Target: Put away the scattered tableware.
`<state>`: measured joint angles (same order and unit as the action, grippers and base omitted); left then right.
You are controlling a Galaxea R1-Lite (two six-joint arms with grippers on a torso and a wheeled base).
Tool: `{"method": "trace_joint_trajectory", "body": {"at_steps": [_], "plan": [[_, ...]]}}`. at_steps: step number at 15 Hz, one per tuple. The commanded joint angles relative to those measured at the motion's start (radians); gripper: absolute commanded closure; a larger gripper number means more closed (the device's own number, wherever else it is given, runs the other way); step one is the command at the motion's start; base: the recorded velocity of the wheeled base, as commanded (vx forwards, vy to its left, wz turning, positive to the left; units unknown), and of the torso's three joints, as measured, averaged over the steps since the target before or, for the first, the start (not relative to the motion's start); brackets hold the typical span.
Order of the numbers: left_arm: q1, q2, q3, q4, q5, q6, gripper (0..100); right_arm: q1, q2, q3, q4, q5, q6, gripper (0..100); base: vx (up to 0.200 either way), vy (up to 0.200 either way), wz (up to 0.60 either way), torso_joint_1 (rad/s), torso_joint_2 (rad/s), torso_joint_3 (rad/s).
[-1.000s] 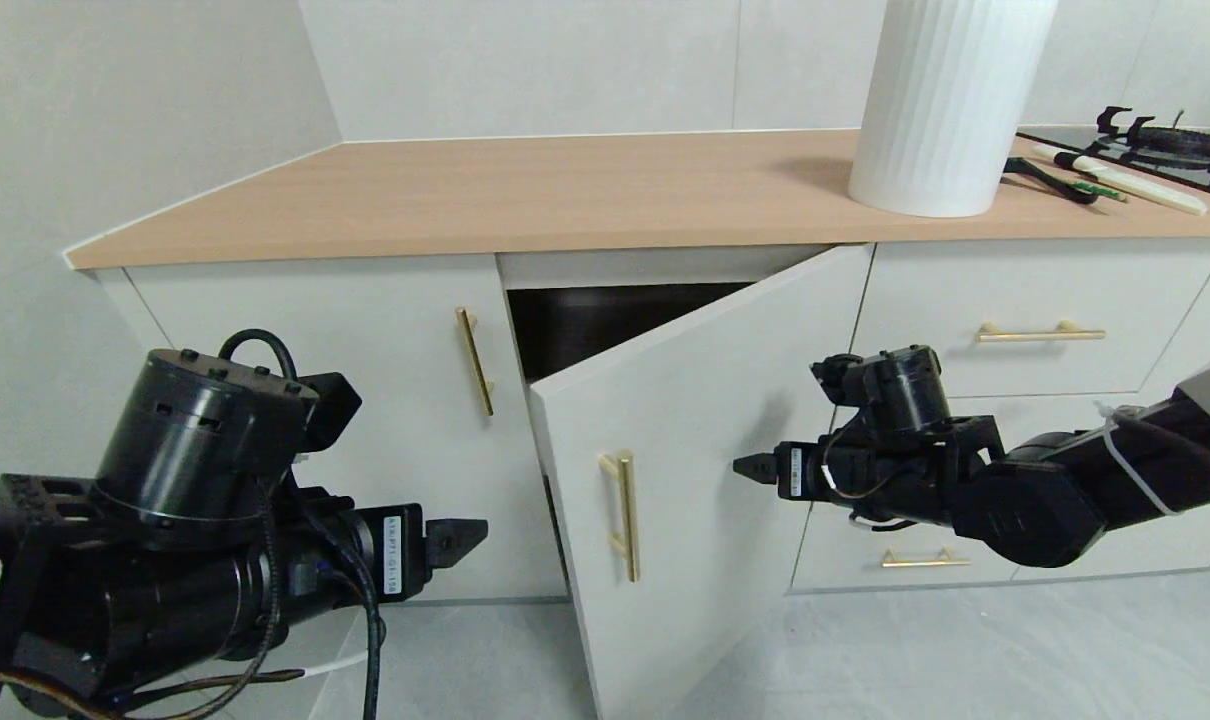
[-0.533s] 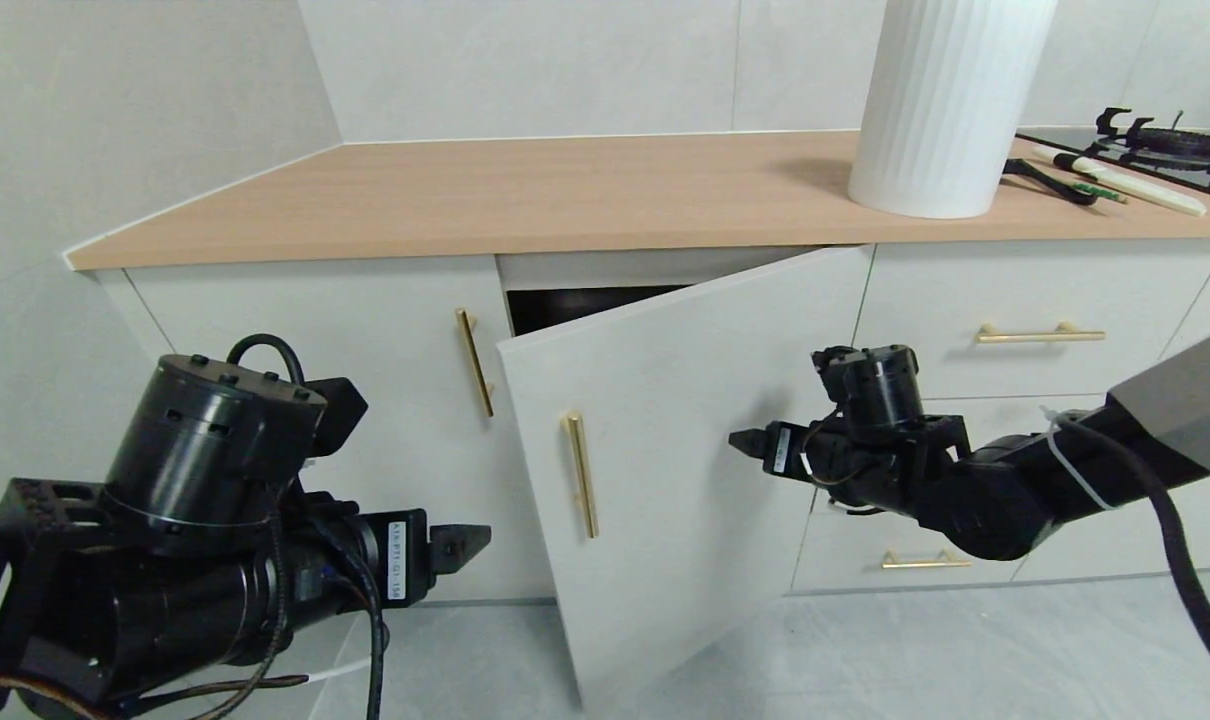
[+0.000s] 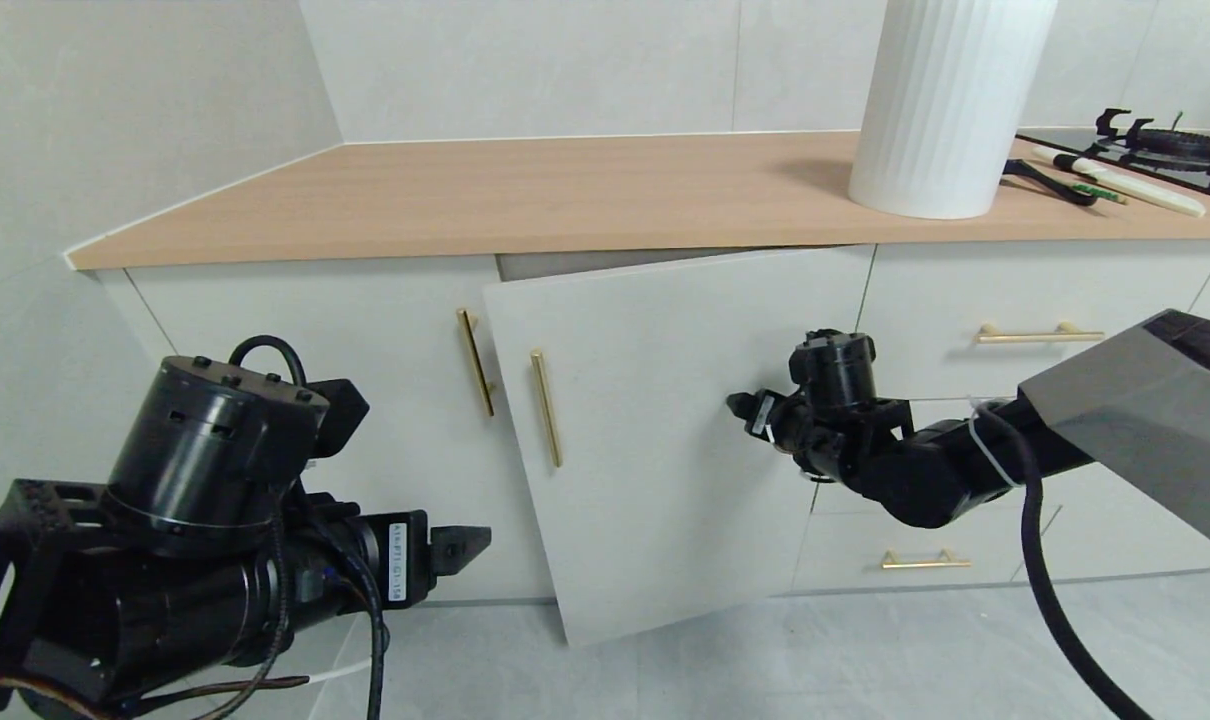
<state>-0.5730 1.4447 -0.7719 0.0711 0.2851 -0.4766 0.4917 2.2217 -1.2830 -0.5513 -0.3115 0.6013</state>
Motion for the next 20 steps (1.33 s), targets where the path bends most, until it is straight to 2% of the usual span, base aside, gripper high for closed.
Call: {"method": "trace_joint_trajectory", "body": {"at_steps": [1, 11, 13, 15, 16, 17, 19, 20], "plan": [[0.001, 0.005, 0.0, -0.001, 0.0, 0.0, 0, -0.012, 0.046, -0.039, -0.001, -0.028, 0.0, 0, 0.0, 0.0, 0.0, 0.0, 0.0, 0.0], [-0.001, 0.01, 0.0, -0.001, 0.002, 0.0, 0, -0.042, 0.124, -0.157, -0.001, -0.167, -0.001, 0, 0.0, 0.0, 0.0, 0.0, 0.0, 0.0], [0.001, 0.01, 0.0, -0.001, 0.0, 0.0, 0, -0.047, 0.125, -0.162, -0.001, -0.167, -0.001, 0, 0.0, 0.0, 0.0, 0.0, 0.0, 0.0], [0.001, 0.01, 0.0, -0.001, 0.0, 0.0, 0, -0.039, 0.075, -0.107, 0.004, -0.153, -0.001, 0, 0.0, 0.0, 0.0, 0.0, 0.0, 0.0], [-0.001, 0.01, 0.0, -0.001, 0.0, 0.0, 0, -0.028, 0.015, -0.03, 0.01, -0.1, -0.001, 0, 0.0, 0.0, 0.0, 0.0, 0.0, 0.0], [-0.001, 0.011, 0.0, -0.001, 0.0, 0.0, 0, -0.01, -0.074, 0.082, 0.011, 0.026, -0.003, 0, 0.0, 0.0, 0.0, 0.0, 0.0, 0.0], [0.001, 0.013, 0.0, -0.001, 0.0, 0.0, 0, -0.008, -0.254, 0.281, 0.013, 0.342, -0.02, 0, 0.0, 0.0, 0.0, 0.0, 0.0, 0.0], [-0.001, 0.011, 0.0, -0.001, 0.0, 0.0, 0, -0.01, -0.304, 0.315, 0.013, 0.416, -0.034, 0, 0.0, 0.0, 0.0, 0.0, 0.0, 0.0]]}}
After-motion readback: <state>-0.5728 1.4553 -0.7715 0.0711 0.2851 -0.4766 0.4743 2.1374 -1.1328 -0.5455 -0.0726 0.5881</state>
